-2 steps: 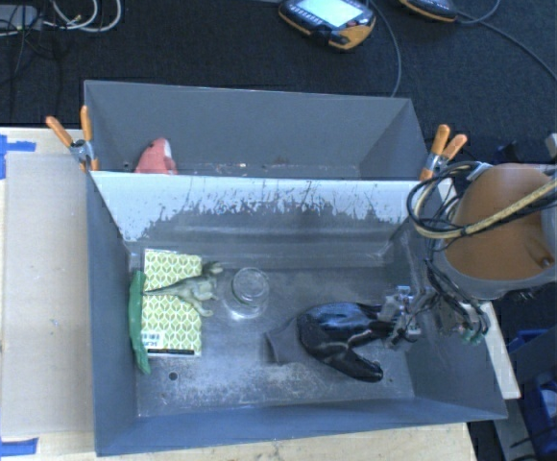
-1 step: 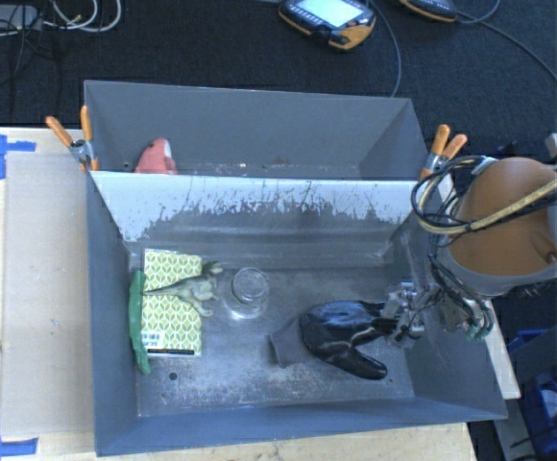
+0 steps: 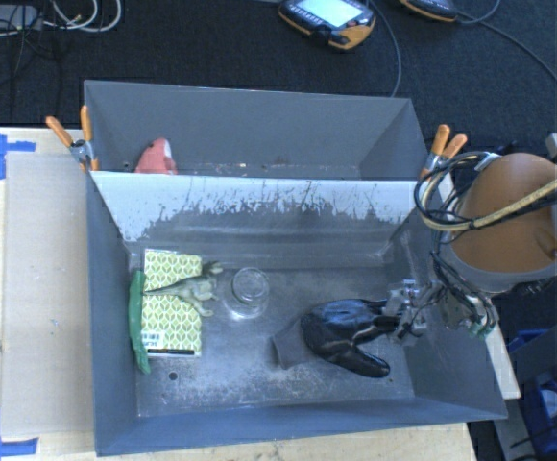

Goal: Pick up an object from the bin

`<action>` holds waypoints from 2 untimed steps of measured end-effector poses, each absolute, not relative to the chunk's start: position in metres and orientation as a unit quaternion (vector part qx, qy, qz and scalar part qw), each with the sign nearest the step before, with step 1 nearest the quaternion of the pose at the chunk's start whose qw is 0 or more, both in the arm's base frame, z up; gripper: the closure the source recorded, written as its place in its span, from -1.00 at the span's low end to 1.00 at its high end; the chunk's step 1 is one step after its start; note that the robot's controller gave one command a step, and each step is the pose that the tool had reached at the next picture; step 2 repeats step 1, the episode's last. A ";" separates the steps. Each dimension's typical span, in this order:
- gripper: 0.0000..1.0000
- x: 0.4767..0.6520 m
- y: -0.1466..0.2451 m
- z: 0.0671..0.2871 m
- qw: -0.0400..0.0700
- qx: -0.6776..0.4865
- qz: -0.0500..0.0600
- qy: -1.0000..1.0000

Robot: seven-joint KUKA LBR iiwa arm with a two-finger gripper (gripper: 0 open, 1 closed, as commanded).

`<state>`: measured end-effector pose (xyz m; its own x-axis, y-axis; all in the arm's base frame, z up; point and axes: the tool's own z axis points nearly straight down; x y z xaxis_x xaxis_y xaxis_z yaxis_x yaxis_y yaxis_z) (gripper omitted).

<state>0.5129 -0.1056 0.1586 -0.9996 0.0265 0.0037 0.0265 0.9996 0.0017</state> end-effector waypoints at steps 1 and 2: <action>1.00 0.513 -0.105 0.167 0.002 -0.013 -0.001 -1.000; 1.00 0.513 -0.105 0.167 0.002 -0.013 -0.001 -1.000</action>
Offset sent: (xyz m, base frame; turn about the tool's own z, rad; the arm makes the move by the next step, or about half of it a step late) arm 0.0002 -0.0001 0.0327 0.0000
